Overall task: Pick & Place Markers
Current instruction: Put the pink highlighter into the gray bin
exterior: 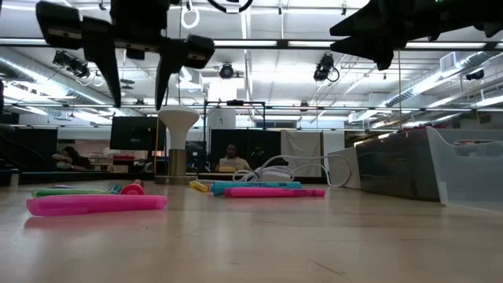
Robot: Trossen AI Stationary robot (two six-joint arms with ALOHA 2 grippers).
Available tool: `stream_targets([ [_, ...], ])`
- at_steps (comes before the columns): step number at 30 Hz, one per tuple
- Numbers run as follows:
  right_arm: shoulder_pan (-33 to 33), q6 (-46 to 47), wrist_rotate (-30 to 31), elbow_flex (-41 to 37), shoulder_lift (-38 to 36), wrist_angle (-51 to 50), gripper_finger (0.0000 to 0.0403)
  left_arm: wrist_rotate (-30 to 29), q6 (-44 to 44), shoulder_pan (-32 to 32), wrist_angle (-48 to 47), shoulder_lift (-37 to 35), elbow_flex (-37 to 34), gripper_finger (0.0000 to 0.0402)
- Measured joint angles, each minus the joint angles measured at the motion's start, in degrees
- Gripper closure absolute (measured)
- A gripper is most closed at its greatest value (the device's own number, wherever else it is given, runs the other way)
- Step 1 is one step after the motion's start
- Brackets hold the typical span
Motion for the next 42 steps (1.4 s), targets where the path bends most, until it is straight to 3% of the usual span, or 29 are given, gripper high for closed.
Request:
stream_targets([
  [7, 0.0, -0.15, 0.0, 0.0, 0.0, -0.35, 0.0209, -0.09, -0.02, 0.02, 10.44, 0.0, -6.45, 0.0202],
  [16, 0.02, 0.26, 0.0, 0.0, 0.0, -1.01, 0.0209, -0.17, -0.03, 0.1, 16.04, 0.06, -12.25, 0.0202],
  [30, 0.01, 0.24, 0.0, 0.0, 0.0, -1.57, 0.0209, -0.56, -0.04, 1.49, 19.26, 8.54, -12.66, 0.0202],
  [42, 0.01, 0.24, 0.0, 0.0, 0.0, -2.05, 0.0209, 0.63, 0.0, 1.49, 19.05, 9.49, -12.55, 0.0223],
])
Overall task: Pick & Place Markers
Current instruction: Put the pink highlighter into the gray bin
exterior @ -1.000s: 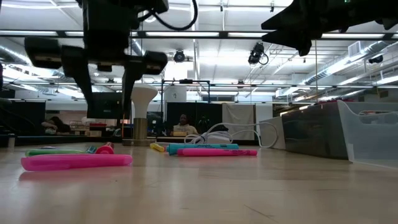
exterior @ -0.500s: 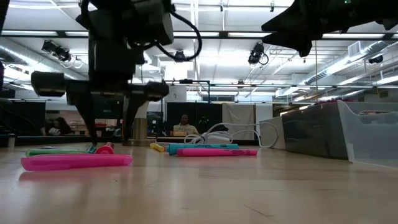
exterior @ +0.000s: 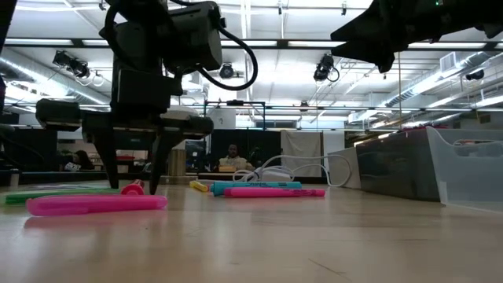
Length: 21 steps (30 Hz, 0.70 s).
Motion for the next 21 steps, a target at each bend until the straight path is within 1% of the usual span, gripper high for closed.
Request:
stream_targets([
  [3, 0.0, 0.0, 0.0, 0.0, 0.0, 0.0, 0.0209, 0.05, -0.03, 0.0, -0.28, 0.02, 0.0, 0.025],
  [10, 0.01, 0.0, -0.02, 0.0, 0.0, 0.02, 0.0209, 0.2, -1.9, -0.02, -0.25, 0.0, -0.07, 0.0329],
  [17, 0.0, 0.0, -0.01, 0.0, 0.0, 0.04, 0.0209, -2.36, -8.22, -0.07, 0.33, 0.0, 0.8, 0.0332],
  [21, -0.01, -0.39, 0.0, 0.0, 0.0, 0.07, 0.0209, -4.88, -10.99, -0.15, 1.63, -1.6, 1.79, 0.0332],
])
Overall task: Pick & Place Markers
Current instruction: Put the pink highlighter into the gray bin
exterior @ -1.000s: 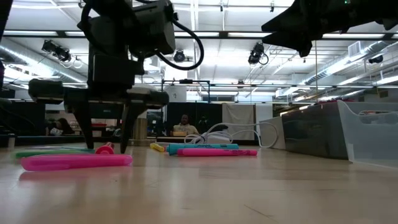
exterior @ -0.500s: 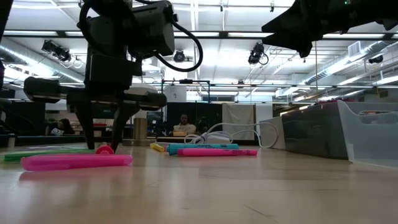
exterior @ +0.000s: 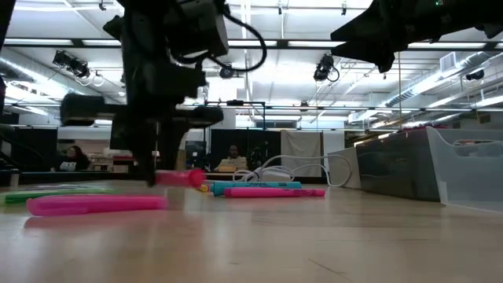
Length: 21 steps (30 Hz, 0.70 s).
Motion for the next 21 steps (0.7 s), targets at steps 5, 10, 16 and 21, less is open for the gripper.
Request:
stream_targets([
  [5, -0.01, -0.73, 0.0, 0.0, 0.0, 0.13, 0.0209, -0.3, -6.86, -0.16, 3.17, -3.32, 0.22, 0.0332],
  [10, -0.01, -2.23, 0.02, 0.0, 0.02, 0.56, 0.0209, 0.03, -12.94, -0.11, 8.51, -6.66, 0.28, 0.0332],
  [16, -0.01, -3.72, 0.04, 0.0, 0.02, 1.68, 0.0209, 0.23, -19.12, 0.21, 13.83, -9.92, 0.2, 0.0332],
  [21, -0.01, -4.84, 0.22, 0.0, 0.02, 2.86, 0.0209, 0.02, -23.11, 0.3, 22.93, -11.53, -1.41, 0.0332],
])
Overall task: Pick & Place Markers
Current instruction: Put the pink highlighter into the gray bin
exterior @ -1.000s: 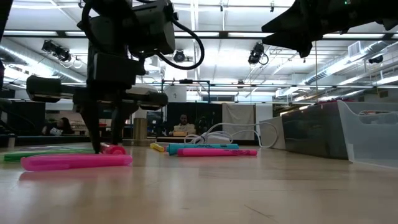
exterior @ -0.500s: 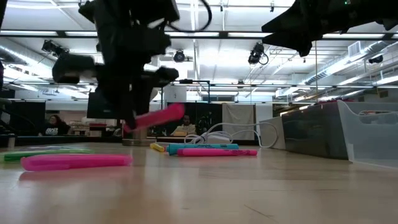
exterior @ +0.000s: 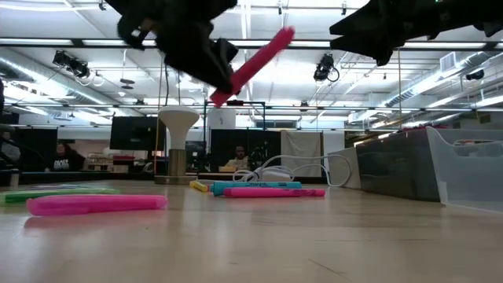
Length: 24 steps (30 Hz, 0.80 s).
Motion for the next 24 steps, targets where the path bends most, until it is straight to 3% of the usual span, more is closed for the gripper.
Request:
stream_targets([
  [9, 0.0, -0.81, 0.0, 0.0, 0.0, -0.33, 0.0209, -1.34, -8.37, 0.36, 27.99, -1.47, -10.81, 0.0332],
  [17, 0.0, -0.87, -0.02, 0.0, 0.0, -0.26, 0.0209, -6.87, -16.01, 1.93, 55.09, -1.49, -22.55, 0.0332],
  [24, 0.0, -0.8, -0.02, 0.0, 0.0, -0.21, 0.0209, -11.8, -17.09, 2.25, 66.19, -1.49, -26.21, 0.0332],
])
